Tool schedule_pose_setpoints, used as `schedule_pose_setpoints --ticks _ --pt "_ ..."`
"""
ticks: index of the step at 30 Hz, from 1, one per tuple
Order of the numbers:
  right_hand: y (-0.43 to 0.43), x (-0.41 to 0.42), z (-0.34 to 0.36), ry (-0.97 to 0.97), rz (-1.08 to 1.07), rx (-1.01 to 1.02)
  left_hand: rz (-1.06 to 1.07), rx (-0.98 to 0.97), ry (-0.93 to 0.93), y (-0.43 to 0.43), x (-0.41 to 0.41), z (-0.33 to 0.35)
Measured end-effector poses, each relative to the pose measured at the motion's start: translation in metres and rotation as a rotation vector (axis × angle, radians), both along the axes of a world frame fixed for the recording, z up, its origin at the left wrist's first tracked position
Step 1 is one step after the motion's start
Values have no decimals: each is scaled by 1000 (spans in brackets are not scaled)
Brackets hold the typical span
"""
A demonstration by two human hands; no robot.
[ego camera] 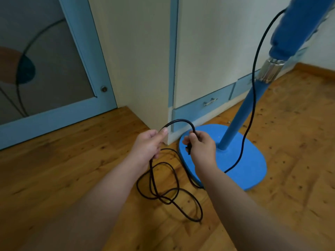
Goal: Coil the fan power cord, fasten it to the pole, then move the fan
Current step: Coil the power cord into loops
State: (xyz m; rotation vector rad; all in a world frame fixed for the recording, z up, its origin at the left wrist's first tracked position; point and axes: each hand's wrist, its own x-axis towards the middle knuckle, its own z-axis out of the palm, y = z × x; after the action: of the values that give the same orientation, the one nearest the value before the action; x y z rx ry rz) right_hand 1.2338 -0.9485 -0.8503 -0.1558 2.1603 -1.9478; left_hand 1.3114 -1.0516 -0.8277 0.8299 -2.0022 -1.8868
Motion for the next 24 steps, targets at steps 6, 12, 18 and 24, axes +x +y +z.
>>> schedule_pose_setpoints --ticks 6,12,18,24 --pt "-12 12 4 -138 143 -125 151 137 199 -10 -11 13" --pt "-12 9 2 -199 458 -25 222 366 315 -18 -14 27" --pt "-11 8 2 -356 727 -165 141 454 293 -25 -11 40" --pt "-8 9 -5 -467 865 -352 63 395 317 -25 -13 47"
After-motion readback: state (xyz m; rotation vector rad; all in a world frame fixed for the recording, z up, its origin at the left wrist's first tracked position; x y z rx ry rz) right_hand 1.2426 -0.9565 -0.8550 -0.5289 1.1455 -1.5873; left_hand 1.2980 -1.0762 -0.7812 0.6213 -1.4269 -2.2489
